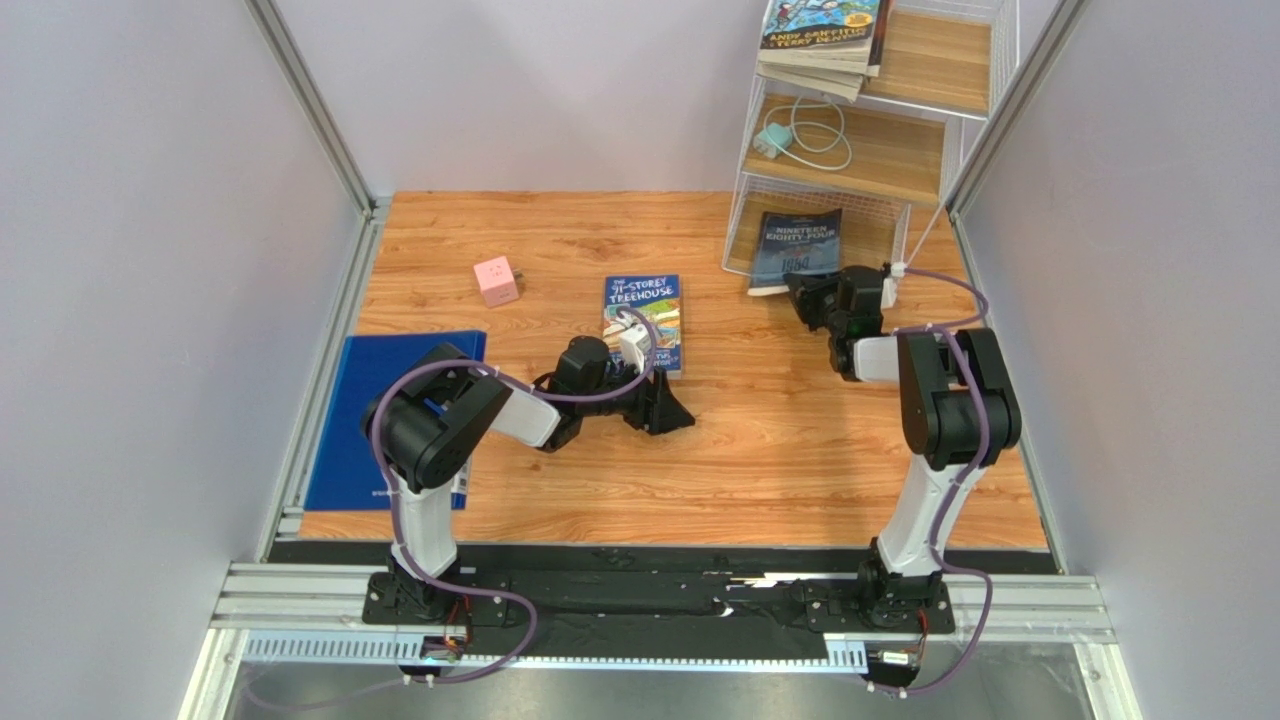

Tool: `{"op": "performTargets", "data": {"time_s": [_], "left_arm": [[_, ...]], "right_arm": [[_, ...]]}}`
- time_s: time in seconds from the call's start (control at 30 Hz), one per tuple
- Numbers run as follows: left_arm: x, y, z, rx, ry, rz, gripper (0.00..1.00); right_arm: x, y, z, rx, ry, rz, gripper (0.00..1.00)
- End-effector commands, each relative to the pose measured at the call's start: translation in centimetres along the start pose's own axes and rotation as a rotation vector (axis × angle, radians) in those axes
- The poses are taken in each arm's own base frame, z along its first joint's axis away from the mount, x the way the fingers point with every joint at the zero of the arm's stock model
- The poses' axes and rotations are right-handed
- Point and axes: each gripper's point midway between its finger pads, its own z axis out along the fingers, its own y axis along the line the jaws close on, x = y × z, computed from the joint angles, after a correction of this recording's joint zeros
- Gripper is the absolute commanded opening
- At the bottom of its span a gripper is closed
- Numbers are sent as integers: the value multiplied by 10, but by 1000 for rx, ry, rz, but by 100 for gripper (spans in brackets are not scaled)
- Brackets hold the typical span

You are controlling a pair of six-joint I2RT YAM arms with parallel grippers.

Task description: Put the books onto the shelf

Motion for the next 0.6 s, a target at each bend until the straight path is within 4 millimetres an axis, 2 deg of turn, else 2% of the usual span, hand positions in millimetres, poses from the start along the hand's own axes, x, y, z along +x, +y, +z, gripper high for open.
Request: {"op": "performTargets", "data": {"time_s": [0.0, 0.27, 0.57], "left_arm": [[-13, -12, 1, 51, -38, 42, 66], [-12, -12, 0, 47, -39, 39, 66], [-12, -12, 0, 53, -37, 40, 65]], "right_arm": [[-9, 49, 16, -137, -22, 8, 0], [12, 36, 37, -116, 34, 51, 2], [34, 42, 53, -143, 111, 42, 16]]}}
